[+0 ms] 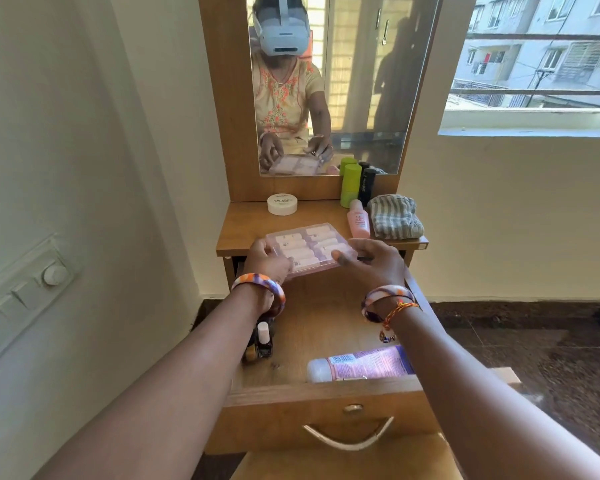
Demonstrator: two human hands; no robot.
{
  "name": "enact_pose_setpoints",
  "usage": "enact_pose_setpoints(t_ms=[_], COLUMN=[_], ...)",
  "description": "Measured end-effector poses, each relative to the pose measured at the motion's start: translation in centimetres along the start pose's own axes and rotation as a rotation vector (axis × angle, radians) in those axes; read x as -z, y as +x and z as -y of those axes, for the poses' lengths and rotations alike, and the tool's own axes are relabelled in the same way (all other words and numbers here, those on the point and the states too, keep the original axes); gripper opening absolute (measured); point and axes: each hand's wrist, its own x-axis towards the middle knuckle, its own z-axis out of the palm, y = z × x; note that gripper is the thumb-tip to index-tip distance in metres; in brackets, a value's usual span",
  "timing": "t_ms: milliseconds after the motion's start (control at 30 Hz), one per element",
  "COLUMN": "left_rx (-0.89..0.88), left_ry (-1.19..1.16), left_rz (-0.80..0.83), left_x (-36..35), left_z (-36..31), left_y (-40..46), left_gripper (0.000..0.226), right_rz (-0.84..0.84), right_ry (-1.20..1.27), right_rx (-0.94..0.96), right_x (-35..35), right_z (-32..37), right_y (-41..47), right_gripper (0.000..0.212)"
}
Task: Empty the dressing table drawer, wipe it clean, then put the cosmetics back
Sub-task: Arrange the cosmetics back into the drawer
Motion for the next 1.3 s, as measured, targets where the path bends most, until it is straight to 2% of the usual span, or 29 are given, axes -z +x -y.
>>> enact_pose_setpoints(t_ms=[167, 233, 300, 367, 467, 533, 733, 867, 1067, 1300], left_rx=[-0.106, -0.135, -0.127, -0.121, -0.131, -0.118, 0.12, 0.16, 0.211, 0.238], left_ry=[0.049, 0.058, 0.059, 0.09, 0.14, 0.213, 0.309, 0.323, 0.274, 0.333], left_rz=[0.052, 0.084, 0.121, 0.15, 0.201, 0.241, 0.286, 0.299, 0.275, 0.275], left_x=[-0.3, -0.8, -1.4, -1.9, -2.4, -2.5, -2.5, -2.5, -2.4, -2.6], left_z=[1.5, 2.6, 3.6, 4.4, 5.0, 5.2, 7.4, 8.1, 8.0, 8.4], left_y=[-3.4, -4.6, -5.7, -6.4, -6.3, -5.8, -3.7, -2.9, -2.9, -2.4], left_gripper=[0.057, 0.054, 0.053, 0.049, 0.047, 0.048, 0.041, 0.045, 0.055, 0.048], right_rz=[-0.021, 0.016, 0.064, 0.074, 0.081, 0.103, 0.213, 0.306, 0.272, 0.378], right_ry=[0.372, 0.53, 0.603, 0.534, 0.439, 0.377, 0.276, 0.206, 0.16, -0.113], right_rx=[-0.243, -0.337, -0.416, -0.479, -0.551, -0.569, -0.642, -0.684, -0.705, -0.618], right_x=[1.6, 2.3, 2.8, 3.2, 3.7, 4.1, 3.9, 3.7, 3.6, 3.5], right_z=[-2.2, -2.9, -3.7, -4.6, -5.1, -5.3, -5.8, -6.0, -5.8, -5.5], right_y=[-2.0, -2.8, -3.2, -3.3, -3.6, -3.9, -4.4, -4.2, -4.1, -4.4], right_gripper=[0.025, 0.011, 0.01, 0.018, 0.041, 0.046, 0.043, 0.04, 0.035, 0.043])
